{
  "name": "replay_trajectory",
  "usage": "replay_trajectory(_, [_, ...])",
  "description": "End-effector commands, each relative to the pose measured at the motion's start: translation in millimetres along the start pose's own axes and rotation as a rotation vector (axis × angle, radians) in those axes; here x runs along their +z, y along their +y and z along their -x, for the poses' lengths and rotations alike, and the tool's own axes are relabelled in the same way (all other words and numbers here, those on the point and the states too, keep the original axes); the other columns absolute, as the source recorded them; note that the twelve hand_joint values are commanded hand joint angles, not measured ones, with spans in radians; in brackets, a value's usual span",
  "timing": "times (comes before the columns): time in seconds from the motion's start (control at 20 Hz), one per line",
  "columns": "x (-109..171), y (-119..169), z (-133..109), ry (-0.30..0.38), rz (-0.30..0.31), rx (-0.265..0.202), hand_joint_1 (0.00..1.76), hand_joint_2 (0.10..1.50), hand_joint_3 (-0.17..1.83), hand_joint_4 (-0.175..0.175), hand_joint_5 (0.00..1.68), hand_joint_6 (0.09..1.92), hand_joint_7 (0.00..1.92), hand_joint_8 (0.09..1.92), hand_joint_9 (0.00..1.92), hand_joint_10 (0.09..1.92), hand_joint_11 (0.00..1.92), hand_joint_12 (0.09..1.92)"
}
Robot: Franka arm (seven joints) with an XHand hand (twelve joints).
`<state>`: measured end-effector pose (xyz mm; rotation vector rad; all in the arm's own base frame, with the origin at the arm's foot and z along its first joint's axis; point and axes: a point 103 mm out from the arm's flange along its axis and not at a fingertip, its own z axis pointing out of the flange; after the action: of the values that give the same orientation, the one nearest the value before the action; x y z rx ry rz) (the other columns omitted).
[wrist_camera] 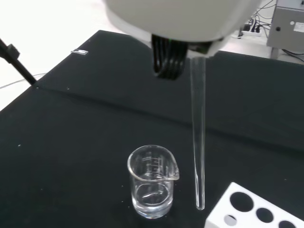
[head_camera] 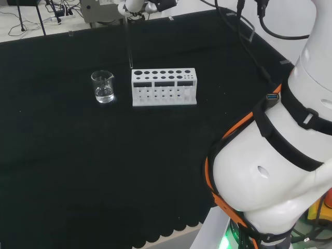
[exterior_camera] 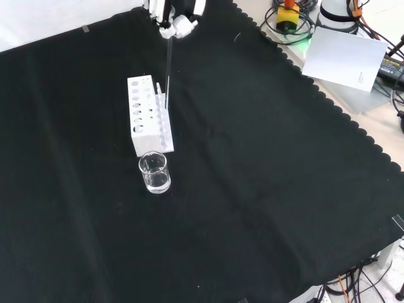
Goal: Stir in the beaker to the left of the white test tube rack with the glass rod.
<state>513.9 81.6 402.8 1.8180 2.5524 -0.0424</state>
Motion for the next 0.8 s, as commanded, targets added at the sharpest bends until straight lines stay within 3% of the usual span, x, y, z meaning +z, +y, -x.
replay_trajectory(0.05, [0.3, 3.3, -8.0, 0.000, 0.002, -0.014, 1.33, 0.55, 0.90, -0.175, 1.28, 0.50, 1.27, 1.07, 1.74, 0.68, 1.48, 0.98])
replay_trajectory(0.8, [-2.3, 51.7, -39.7, 0.044, 0.014, -0.121, 1.33, 0.54, 0.91, -0.175, 1.29, 0.50, 1.27, 1.07, 1.74, 0.68, 1.49, 0.98])
